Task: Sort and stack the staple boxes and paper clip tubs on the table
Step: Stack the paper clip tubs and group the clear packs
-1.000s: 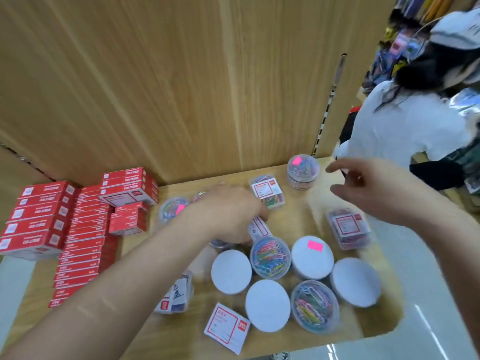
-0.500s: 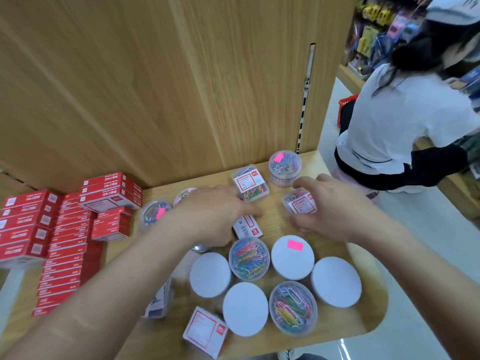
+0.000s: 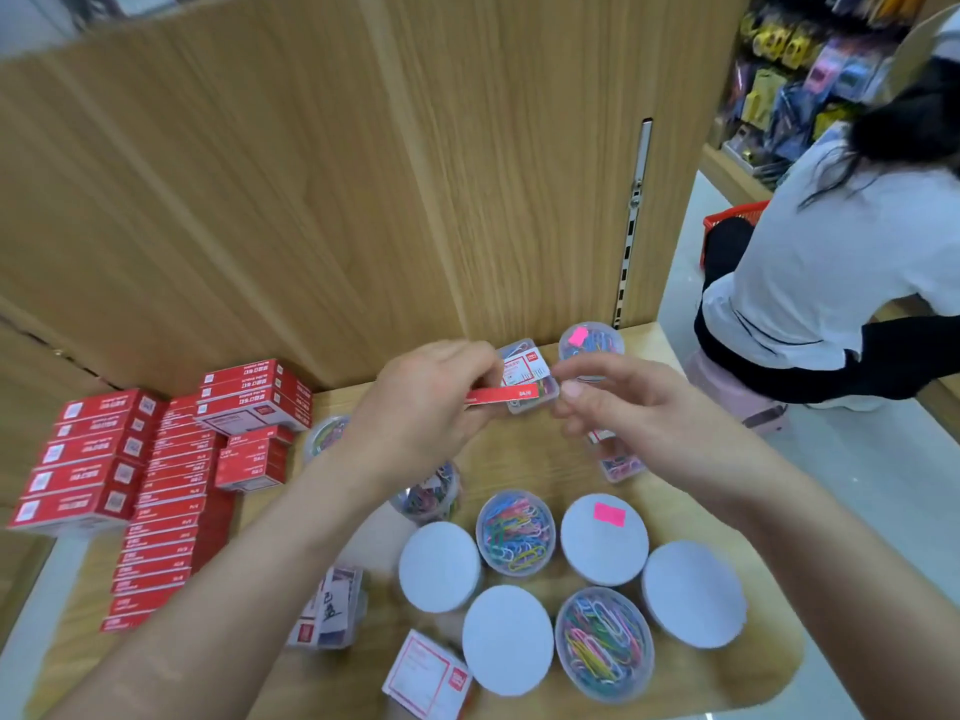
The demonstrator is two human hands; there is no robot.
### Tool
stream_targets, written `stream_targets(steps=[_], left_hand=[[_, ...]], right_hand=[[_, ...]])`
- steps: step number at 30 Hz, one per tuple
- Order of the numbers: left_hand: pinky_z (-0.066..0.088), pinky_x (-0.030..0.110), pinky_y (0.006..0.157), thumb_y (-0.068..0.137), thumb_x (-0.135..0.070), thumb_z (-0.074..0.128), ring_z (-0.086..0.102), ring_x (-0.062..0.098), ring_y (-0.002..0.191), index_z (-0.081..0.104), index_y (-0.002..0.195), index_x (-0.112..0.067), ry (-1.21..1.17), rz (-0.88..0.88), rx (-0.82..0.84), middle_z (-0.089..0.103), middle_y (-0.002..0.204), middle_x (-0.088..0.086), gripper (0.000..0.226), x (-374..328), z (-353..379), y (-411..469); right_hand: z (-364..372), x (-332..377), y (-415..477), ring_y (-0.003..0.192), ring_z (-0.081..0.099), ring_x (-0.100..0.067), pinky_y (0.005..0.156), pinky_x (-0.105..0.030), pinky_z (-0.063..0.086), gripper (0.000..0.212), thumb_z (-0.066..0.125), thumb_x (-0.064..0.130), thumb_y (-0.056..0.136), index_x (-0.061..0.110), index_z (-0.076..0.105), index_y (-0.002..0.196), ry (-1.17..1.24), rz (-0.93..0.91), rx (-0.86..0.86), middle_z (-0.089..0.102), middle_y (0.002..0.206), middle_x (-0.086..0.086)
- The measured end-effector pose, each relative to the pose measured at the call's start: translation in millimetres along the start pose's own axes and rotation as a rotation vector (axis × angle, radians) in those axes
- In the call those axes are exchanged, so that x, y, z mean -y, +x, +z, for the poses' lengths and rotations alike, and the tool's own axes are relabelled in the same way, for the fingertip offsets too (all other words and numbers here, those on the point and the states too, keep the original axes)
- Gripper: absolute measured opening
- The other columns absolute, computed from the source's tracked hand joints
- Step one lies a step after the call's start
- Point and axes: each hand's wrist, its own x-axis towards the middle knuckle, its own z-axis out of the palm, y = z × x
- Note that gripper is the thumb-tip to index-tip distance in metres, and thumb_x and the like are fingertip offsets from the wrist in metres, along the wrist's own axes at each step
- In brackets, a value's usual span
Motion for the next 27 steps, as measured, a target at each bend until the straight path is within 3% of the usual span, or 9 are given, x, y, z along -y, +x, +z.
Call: stream_targets(steps=[3, 7, 10, 13, 16, 20, 25, 27], left_hand=[[0.043, 0.033, 0.065, 0.072, -0.005, 0.072, 0.054, 0.023, 0.073, 0.061, 0.078, -0.007, -0.030, 0.093, -0.206, 0.061, 0.079, 0.002, 0.013, -9.0, -6.5, -4.6], [0.044, 0.031, 0.073, 0.068, 0.003, 0.074, 0.055, 0.025, 0.083, 0.064, 0.080, -0.003, -0.058, 0.113, -0.292, 0.062, 0.092, 0.007, 0.016, -20.5, -13.2, -12.0], [0.044, 0.023, 0.086, 0.068, -0.008, 0.081, 0.055, 0.016, 0.102, 0.063, 0.110, -0.007, -0.248, 0.023, -0.135, 0.056, 0.112, 0.004, 0.046, -25.9, -21.4, -19.1], [0.039, 0.015, 0.097, 0.065, -0.013, 0.080, 0.047, 0.004, 0.121, 0.045, 0.138, -0.020, -0.464, -0.078, 0.054, 0.044, 0.135, -0.009, 0.081, -27.5, -31.9, -28.0], [0.049, 0.023, 0.091, 0.067, -0.012, 0.079, 0.050, 0.005, 0.119, 0.044, 0.137, -0.033, -0.642, -0.164, 0.147, 0.038, 0.140, -0.025, 0.081, -29.5, -41.6, -29.3], [0.044, 0.030, 0.102, 0.066, -0.011, 0.083, 0.039, 0.005, 0.133, 0.046, 0.138, -0.032, -0.657, -0.125, 0.235, 0.040, 0.142, -0.021, 0.083, -31.8, -47.6, -28.3], [0.052, 0.028, 0.086, 0.059, -0.016, 0.088, 0.056, 0.013, 0.110, 0.048, 0.131, -0.046, -0.663, -0.133, 0.166, 0.046, 0.126, -0.014, 0.087, -37.5, -44.4, -30.6], [0.050, 0.020, 0.080, 0.056, -0.028, 0.089, 0.057, 0.011, 0.105, 0.051, 0.131, -0.040, -0.586, -0.134, 0.049, 0.047, 0.120, -0.009, 0.084, -38.6, -37.1, -31.9]], right_hand=[[9.8, 5.8, -2.4, 0.077, 0.067, -0.017, 0.066, -0.025, 0.051, 0.024, 0.062, 0.022, 0.087, 0.011, 0.065, 0.109, 0.308, 0.047, 0.044, 0.072, 0.088, -0.009], [19.6, 6.7, -1.8, 0.068, 0.066, -0.017, 0.060, -0.021, 0.053, 0.021, 0.068, 0.006, 0.082, 0.006, 0.066, 0.102, 0.425, -0.003, -0.048, 0.071, 0.078, -0.013], [22.7, 8.4, -0.8, 0.064, 0.065, -0.016, 0.058, -0.019, 0.053, 0.019, 0.068, -0.002, 0.080, 0.002, 0.067, 0.099, 0.449, -0.028, -0.098, 0.072, 0.079, -0.013], [21.3, 12.0, 0.4, 0.067, 0.062, -0.015, 0.059, -0.019, 0.050, 0.012, 0.069, 0.000, 0.079, 0.004, 0.071, 0.091, 0.401, -0.062, -0.130, 0.073, 0.082, -0.016], [19.5, 14.5, 0.6, 0.071, 0.057, -0.017, 0.063, -0.024, 0.045, 0.007, 0.072, 0.006, 0.076, 0.010, 0.075, 0.081, 0.367, -0.078, -0.098, 0.072, 0.084, -0.021], [17.5, 16.0, -0.2, 0.067, 0.062, -0.016, 0.064, -0.028, 0.041, 0.024, 0.072, 0.014, 0.066, 0.005, 0.070, 0.088, 0.429, -0.061, -0.043, 0.073, 0.080, -0.017], [18.3, 16.3, -1.1, 0.061, 0.062, -0.015, 0.055, -0.020, 0.043, 0.028, 0.070, 0.016, 0.070, 0.005, 0.065, 0.095, 0.493, -0.029, 0.010, 0.072, 0.078, -0.016], [18.0, 16.3, -3.8, 0.074, 0.065, -0.024, 0.064, -0.026, 0.048, 0.031, 0.071, 0.019, 0.077, 0.007, 0.065, 0.105, 0.489, -0.012, 0.114, 0.072, 0.091, -0.020]])
